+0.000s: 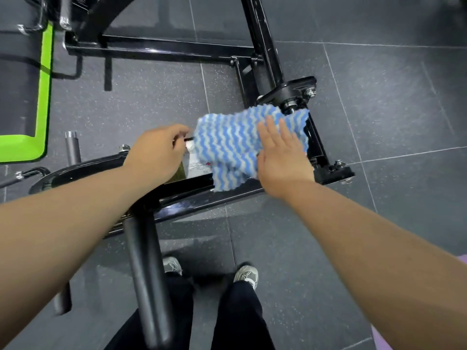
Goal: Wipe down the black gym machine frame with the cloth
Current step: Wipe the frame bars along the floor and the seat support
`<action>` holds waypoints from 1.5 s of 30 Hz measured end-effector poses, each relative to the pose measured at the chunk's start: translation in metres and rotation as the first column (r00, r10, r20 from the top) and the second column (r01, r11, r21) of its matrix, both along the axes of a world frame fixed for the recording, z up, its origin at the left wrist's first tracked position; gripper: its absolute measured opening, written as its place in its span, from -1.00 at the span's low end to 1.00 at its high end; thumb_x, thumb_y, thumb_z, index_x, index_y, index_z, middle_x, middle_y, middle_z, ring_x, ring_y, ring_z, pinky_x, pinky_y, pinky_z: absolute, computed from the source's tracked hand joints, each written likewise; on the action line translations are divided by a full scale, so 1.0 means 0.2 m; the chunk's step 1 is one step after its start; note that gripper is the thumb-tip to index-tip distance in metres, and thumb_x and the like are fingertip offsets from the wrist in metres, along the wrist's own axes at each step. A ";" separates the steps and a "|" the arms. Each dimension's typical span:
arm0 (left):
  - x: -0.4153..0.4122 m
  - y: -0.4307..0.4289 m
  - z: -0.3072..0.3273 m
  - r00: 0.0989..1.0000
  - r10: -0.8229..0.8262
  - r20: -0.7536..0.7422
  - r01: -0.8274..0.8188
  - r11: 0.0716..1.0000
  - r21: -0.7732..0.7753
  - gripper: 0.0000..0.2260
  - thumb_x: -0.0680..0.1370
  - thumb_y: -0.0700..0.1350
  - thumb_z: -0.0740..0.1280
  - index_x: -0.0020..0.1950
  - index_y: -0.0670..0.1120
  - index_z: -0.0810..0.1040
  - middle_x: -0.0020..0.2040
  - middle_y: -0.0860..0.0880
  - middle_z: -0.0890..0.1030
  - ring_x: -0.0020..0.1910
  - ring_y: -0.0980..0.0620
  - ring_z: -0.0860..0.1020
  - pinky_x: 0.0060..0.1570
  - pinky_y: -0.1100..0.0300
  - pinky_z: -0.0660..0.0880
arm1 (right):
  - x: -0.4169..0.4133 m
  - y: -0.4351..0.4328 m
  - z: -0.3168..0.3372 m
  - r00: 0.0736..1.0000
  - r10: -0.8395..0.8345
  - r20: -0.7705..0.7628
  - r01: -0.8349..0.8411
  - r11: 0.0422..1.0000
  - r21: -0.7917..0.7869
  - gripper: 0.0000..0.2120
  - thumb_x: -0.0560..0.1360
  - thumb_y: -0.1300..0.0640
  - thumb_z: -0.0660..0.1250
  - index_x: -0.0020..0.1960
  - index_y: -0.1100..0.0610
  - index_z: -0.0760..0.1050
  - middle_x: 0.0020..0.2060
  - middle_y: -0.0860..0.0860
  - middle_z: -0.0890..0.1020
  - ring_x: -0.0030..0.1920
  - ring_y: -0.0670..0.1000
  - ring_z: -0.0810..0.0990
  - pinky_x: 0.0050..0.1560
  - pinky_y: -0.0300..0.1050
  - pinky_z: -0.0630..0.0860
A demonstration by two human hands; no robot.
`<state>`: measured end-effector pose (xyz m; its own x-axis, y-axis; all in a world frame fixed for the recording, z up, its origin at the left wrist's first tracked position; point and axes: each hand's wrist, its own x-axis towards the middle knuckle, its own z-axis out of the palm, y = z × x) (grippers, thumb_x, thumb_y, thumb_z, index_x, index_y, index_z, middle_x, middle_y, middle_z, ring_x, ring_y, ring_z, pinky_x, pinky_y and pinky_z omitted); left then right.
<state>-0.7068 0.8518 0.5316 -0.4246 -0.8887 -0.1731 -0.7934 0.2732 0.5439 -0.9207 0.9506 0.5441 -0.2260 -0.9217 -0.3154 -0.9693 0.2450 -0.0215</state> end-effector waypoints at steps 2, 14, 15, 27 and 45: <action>0.02 -0.01 -0.02 1.000 -0.027 0.004 0.027 1.000 0.003 -0.73 0.63 -0.17 0.15 0.26 -0.07 0.55 0.20 -0.11 0.60 0.18 -0.16 0.50 0.11 0.09 0.37 | -0.04 0.00 0.01 0.982 -0.175 -0.062 0.176 0.984 0.009 -0.44 0.64 0.05 -0.12 0.57 0.11 -0.24 0.56 0.02 -0.22 0.54 0.07 -0.28 0.53 -0.03 -0.22; 0.23 -0.07 -0.08 1.000 0.027 0.006 -0.027 0.999 0.019 -0.70 0.57 -0.24 0.14 0.17 -0.05 0.59 0.11 -0.12 0.63 0.07 -0.17 0.53 -0.03 0.09 0.38 | 0.34 -0.09 -0.08 0.989 0.146 -0.002 -0.146 0.987 -0.064 -0.49 0.65 -0.05 -0.17 0.58 -0.02 -0.14 0.57 -0.06 -0.05 0.55 0.02 -0.19 0.54 -0.01 -0.17; 0.22 -0.07 -0.09 1.000 0.011 0.016 -0.011 1.000 0.003 -0.71 0.57 -0.22 0.14 0.17 -0.04 0.59 0.12 -0.13 0.62 0.08 -0.18 0.53 -0.02 0.07 0.39 | 0.25 -0.08 -0.07 0.992 0.125 -0.014 -0.126 0.991 -0.055 -0.49 0.65 -0.04 -0.17 0.58 -0.01 -0.15 0.57 -0.05 -0.07 0.55 0.02 -0.18 0.54 -0.01 -0.16; 0.22 -0.09 -0.11 0.997 0.047 -0.063 -0.046 0.999 0.022 -0.73 0.61 -0.23 0.11 0.16 -0.08 0.56 0.15 -0.08 0.62 0.14 -0.13 0.52 0.06 0.13 0.37 | 0.53 -0.14 -0.10 0.990 0.136 0.022 -0.134 0.987 -0.090 -0.48 0.64 -0.09 -0.11 0.57 -0.06 -0.07 0.57 -0.04 0.01 0.55 0.07 -0.16 0.52 0.04 -0.21; 0.50 0.02 -0.14 0.927 0.336 -0.166 -0.356 0.928 -0.111 -0.67 0.53 -0.31 0.11 0.21 -0.13 0.52 0.19 -0.08 0.58 0.20 -0.08 0.49 0.22 0.13 0.33 | 0.66 -0.21 -0.12 0.989 0.144 -0.020 -0.145 0.987 -0.062 -0.44 0.61 -0.14 -0.10 0.56 0.01 0.03 0.54 0.06 0.13 0.54 0.17 -0.06 0.51 0.12 -0.21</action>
<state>-0.6064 0.8556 0.5034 -0.0975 -0.9952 -0.0007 -0.7697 0.0750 0.6340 -0.7884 0.9094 0.5198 -0.0934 -0.9629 -0.2531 -0.9947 0.1009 -0.0170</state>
